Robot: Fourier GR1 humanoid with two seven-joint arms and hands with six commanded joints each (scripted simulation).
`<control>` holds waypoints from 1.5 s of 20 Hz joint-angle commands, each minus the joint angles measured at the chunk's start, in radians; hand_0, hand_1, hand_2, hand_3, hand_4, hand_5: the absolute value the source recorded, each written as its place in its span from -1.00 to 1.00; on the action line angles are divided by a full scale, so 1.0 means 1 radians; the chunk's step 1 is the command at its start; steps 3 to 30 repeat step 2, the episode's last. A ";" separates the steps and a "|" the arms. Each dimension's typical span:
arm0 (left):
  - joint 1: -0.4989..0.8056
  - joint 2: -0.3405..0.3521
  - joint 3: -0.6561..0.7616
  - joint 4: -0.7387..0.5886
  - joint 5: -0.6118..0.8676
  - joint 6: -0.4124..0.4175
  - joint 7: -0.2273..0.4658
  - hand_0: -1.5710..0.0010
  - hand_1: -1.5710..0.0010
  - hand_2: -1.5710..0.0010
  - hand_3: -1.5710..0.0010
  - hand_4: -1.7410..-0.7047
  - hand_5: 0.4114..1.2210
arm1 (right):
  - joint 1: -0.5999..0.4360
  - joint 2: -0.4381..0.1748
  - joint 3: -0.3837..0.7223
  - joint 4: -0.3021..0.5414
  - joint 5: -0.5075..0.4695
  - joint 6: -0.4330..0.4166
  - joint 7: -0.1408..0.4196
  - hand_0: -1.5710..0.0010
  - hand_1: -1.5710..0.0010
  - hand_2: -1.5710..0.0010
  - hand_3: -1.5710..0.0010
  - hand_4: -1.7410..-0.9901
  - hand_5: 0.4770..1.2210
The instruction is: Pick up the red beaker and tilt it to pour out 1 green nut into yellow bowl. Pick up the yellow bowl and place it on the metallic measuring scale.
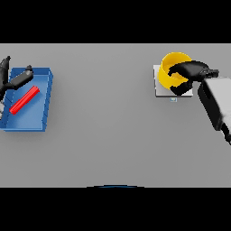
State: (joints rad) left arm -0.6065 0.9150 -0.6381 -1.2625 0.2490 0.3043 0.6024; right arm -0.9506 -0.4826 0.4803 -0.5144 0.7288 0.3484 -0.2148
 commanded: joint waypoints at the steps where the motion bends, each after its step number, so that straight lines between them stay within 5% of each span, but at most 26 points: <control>1: 0.008 0.005 0.001 -0.017 0.002 0.010 0.001 1.00 1.00 1.00 1.00 0.78 -0.20 | -0.002 -0.002 0.002 0.009 0.002 0.001 -0.006 0.91 0.92 0.82 0.53 0.13 -0.31; 30: 0.008 0.009 0.003 -0.013 -0.001 0.007 -0.009 1.00 1.00 1.00 1.00 0.77 -0.20 | 0.002 -0.005 0.005 0.003 0.003 0.008 -0.010 0.93 0.94 0.85 0.56 0.15 -0.31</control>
